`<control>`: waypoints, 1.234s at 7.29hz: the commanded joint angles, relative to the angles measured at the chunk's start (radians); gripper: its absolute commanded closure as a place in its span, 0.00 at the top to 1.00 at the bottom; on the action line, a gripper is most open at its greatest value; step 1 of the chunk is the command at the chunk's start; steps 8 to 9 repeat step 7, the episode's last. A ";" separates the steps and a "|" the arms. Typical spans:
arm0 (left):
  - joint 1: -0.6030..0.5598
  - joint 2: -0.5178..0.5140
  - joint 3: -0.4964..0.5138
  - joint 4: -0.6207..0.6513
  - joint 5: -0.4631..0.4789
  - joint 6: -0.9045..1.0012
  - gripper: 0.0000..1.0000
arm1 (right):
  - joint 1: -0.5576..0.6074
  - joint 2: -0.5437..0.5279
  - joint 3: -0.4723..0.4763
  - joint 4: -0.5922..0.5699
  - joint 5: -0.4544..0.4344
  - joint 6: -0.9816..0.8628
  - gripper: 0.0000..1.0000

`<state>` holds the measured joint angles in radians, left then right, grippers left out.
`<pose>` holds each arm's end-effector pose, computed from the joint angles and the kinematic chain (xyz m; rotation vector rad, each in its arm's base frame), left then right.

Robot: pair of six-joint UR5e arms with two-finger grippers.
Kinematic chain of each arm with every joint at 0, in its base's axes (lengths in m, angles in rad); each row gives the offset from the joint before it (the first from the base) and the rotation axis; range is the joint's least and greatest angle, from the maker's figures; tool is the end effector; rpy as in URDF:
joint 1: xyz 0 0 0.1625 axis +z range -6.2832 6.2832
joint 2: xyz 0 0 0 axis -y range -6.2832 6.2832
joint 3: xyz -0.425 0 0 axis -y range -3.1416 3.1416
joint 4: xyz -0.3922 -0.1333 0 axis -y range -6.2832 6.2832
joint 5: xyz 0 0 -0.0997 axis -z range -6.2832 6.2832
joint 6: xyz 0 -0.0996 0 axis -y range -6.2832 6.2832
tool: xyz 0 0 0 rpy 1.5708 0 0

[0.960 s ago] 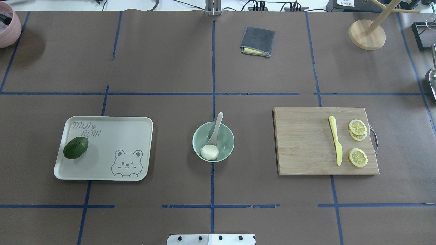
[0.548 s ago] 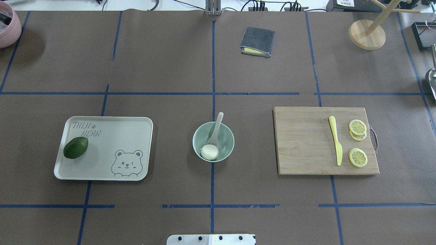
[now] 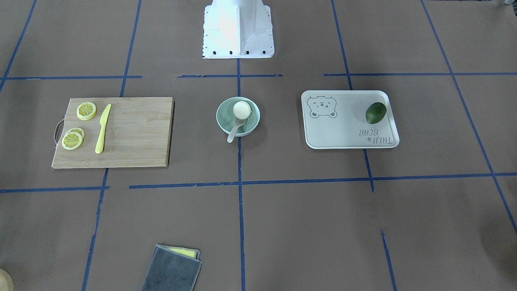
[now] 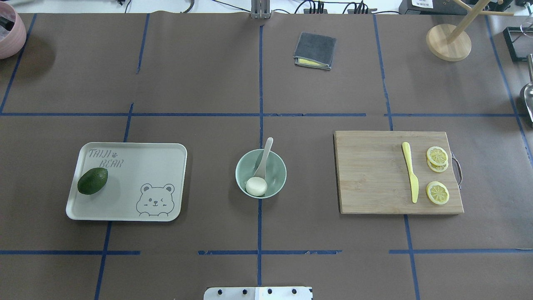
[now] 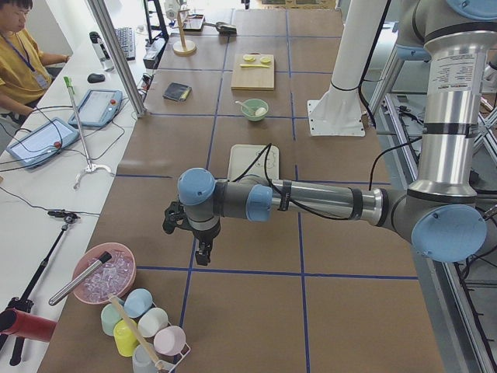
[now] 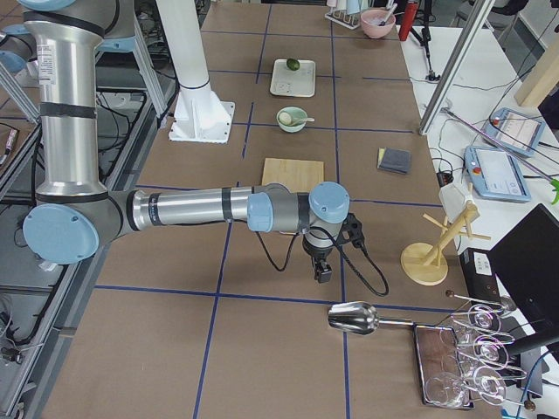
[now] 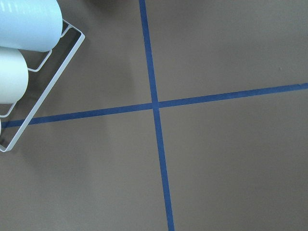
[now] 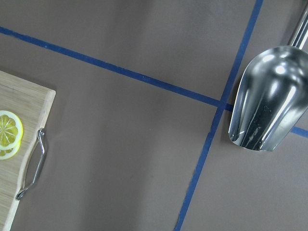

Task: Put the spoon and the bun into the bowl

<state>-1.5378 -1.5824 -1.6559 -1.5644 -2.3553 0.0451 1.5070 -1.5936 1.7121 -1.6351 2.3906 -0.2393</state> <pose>-0.0464 -0.5028 0.6108 0.0904 0.7838 0.1094 0.0296 -0.4859 0.6035 0.1233 -0.8154 -0.3080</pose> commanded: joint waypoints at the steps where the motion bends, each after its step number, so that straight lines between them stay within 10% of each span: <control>1: -0.008 0.002 -0.016 0.001 -0.001 -0.001 1.00 | 0.001 0.004 0.000 -0.008 -0.002 0.000 1.00; 9: -0.011 -0.017 -0.016 0.001 0.001 -0.001 1.00 | 0.038 0.003 0.000 -0.038 0.001 -0.003 1.00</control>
